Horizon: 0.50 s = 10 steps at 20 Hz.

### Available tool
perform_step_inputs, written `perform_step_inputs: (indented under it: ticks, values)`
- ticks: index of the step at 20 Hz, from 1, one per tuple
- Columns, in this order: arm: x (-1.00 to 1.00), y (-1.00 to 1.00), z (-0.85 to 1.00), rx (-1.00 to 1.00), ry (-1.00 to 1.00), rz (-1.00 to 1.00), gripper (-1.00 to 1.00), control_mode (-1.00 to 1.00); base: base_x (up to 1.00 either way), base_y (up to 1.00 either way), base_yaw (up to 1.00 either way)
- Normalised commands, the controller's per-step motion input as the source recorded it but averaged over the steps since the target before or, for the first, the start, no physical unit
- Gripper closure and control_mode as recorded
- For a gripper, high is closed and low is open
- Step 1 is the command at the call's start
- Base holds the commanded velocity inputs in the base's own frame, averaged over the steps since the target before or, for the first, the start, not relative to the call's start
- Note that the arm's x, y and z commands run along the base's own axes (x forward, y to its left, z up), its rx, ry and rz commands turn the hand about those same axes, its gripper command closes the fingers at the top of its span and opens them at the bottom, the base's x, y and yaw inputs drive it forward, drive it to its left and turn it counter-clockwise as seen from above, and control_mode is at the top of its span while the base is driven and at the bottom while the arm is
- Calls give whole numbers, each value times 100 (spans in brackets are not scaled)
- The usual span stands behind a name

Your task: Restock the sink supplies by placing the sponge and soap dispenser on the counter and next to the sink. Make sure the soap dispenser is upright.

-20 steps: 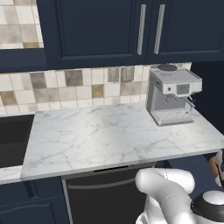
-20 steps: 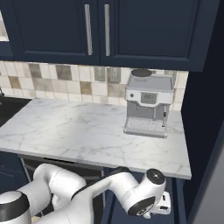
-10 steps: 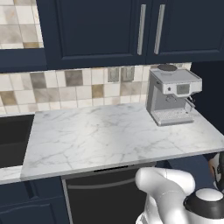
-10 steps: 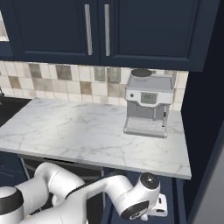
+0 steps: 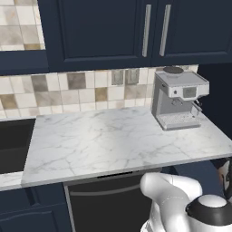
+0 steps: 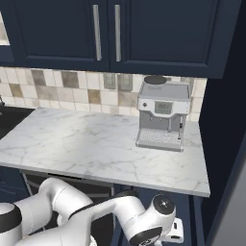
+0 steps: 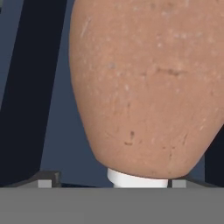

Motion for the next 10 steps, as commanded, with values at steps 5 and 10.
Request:
perform_step_inputs:
  ticks: [5,10]
  values:
    - [-5,0,0,0,0,0,100,-100,0,0,0]
    - [0,2,7,3,0,0,100,-100,0,0,0]
